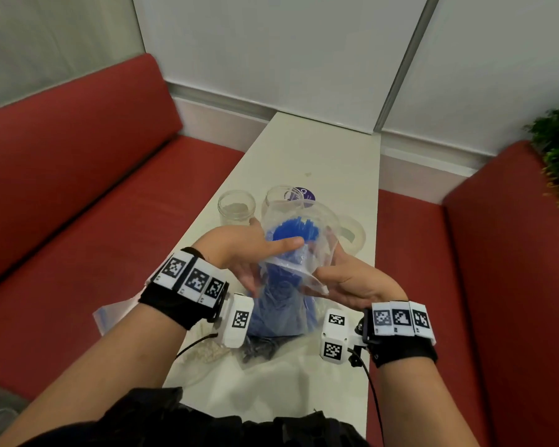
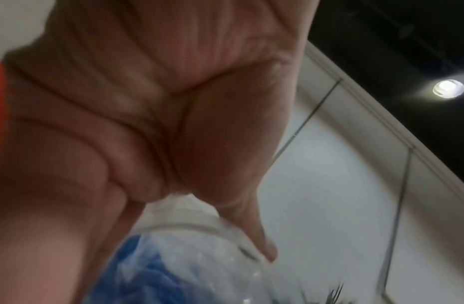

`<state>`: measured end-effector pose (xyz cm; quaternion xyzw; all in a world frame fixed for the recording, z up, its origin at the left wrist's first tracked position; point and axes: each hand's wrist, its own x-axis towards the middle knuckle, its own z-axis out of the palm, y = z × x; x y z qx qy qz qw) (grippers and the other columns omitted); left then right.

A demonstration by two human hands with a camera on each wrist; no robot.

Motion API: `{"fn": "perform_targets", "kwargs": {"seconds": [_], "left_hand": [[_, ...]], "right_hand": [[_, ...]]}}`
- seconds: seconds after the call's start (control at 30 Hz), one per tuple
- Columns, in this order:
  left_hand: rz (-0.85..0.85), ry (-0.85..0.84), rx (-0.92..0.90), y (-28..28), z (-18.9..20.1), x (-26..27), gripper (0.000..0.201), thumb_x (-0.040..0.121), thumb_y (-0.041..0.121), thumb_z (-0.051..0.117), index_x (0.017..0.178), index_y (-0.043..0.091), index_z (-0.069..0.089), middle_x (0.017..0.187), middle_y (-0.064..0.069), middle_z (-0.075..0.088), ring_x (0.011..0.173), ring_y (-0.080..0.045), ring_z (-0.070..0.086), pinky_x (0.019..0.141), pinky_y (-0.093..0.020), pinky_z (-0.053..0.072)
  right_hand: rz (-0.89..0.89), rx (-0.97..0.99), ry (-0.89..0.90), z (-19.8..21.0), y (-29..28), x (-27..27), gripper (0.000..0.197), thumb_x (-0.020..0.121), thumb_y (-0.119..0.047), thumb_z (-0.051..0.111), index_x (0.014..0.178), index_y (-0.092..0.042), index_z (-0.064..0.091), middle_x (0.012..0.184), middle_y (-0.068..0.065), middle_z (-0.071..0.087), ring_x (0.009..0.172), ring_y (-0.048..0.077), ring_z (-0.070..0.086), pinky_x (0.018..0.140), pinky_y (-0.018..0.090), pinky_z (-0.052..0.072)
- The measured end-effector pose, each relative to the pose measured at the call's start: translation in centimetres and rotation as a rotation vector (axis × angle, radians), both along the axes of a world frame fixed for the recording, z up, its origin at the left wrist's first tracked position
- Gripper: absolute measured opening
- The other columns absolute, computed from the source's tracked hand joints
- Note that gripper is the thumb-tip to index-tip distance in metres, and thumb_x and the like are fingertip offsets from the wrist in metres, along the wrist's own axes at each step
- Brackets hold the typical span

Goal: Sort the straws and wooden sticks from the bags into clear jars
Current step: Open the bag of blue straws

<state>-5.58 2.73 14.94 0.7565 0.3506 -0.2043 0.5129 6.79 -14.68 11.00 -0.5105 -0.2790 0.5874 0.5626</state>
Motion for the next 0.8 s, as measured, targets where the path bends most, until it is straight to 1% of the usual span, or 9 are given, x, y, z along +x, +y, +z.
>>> {"fn": "perform_targets", "kwargs": {"seconds": [0.1,0.23,0.3,0.37,0.43,0.5,0.6,0.7,0.8], "left_hand": [[0.079,-0.117,-0.234,-0.5,-0.3,0.2,0.113,0.073,0.03,0.086,0.15,0.036,0.003,0.102,-0.019,0.066,0.079,-0.039,0.073,0.067,-0.042,0.062],[0.115,-0.206,-0.321,-0.1,-0.8,0.2,0.121,0.08,-0.014,0.064,0.15,0.047,-0.015,0.112,-0.022,0.059,0.091,-0.04,0.072,0.082,-0.05,0.059],[0.123,-0.254,-0.349,-0.2,-1.3,0.1,0.118,0.08,-0.018,0.058,0.151,0.048,-0.009,0.119,-0.026,0.059,0.093,-0.042,0.069,0.081,-0.051,0.058],[0.162,-0.308,-0.358,-0.5,-1.8,0.0,0.11,0.081,-0.022,0.052,0.152,0.046,0.003,0.112,-0.023,0.06,0.087,-0.038,0.068,0.073,-0.048,0.06],[0.218,-0.359,-0.392,-0.9,-2.1,0.0,0.098,0.084,-0.023,0.047,0.149,0.045,0.018,0.098,-0.02,0.064,0.081,-0.032,0.07,0.069,-0.046,0.06],[0.291,-0.412,-0.416,-1.4,-2.1,0.2,0.084,0.088,-0.019,0.047,0.143,0.041,0.03,0.107,-0.024,0.065,0.083,-0.036,0.072,0.071,-0.05,0.06],[0.421,-0.459,-0.522,-1.8,-1.5,0.6,0.054,0.088,-0.005,0.056,0.132,0.024,0.043,0.12,-0.023,0.06,0.086,-0.042,0.071,0.075,-0.06,0.057],[0.411,-0.403,-0.56,-2.2,-0.6,0.4,0.062,0.077,0.039,0.081,0.126,0.023,0.047,0.106,-0.013,0.065,0.086,-0.042,0.071,0.076,-0.06,0.056],[0.386,-0.419,-0.416,-2.6,-0.7,0.4,0.072,0.077,0.018,0.082,0.131,0.03,0.035,0.117,-0.011,0.063,0.091,-0.038,0.072,0.071,-0.059,0.058]], "right_hand": [[0.081,0.007,-0.047,0.3,0.1,-0.6,0.105,0.086,0.028,0.044,0.112,-0.074,0.049,0.132,-0.008,0.067,0.122,0.019,0.064,0.086,0.032,0.058],[0.096,-0.017,-0.032,-0.1,-0.3,-0.4,0.113,0.082,0.029,0.053,0.125,-0.074,0.034,0.141,0.0,0.061,0.13,0.024,0.059,0.096,0.037,0.054],[0.05,-0.038,-0.028,-0.5,-0.4,0.2,0.111,0.08,0.027,0.057,0.132,-0.068,0.033,0.138,0.007,0.062,0.124,0.028,0.063,0.09,0.039,0.057],[-0.112,-0.106,0.03,-0.7,-0.2,0.8,0.093,0.083,0.016,0.066,0.145,-0.041,0.029,0.136,0.017,0.061,0.112,0.032,0.069,0.08,0.043,0.06],[-0.25,-0.16,0.094,-0.8,0.2,1.0,0.063,0.089,-0.006,0.071,0.143,-0.016,0.041,0.132,0.019,0.063,0.106,0.034,0.071,0.079,0.047,0.061],[-0.291,-0.175,0.107,-0.9,0.6,1.1,0.043,0.093,-0.013,0.069,0.134,-0.006,0.057,0.124,0.019,0.069,0.103,0.032,0.073,0.08,0.045,0.062],[-0.26,-0.162,0.069,-0.9,0.6,1.1,0.02,0.089,0.004,0.067,0.099,-0.01,0.075,0.107,0.017,0.075,0.093,0.027,0.075,0.075,0.036,0.062],[-0.184,-0.131,0.083,-0.6,0.5,1.1,0.042,0.085,0.016,0.063,0.061,-0.018,0.07,0.089,0.012,0.075,0.088,0.024,0.076,0.075,0.033,0.062],[-0.109,-0.126,0.051,-0.1,0.1,0.9,0.043,0.085,0.018,0.062,0.061,-0.018,0.063,0.077,0.005,0.07,0.082,0.019,0.074,0.073,0.028,0.06]]}}
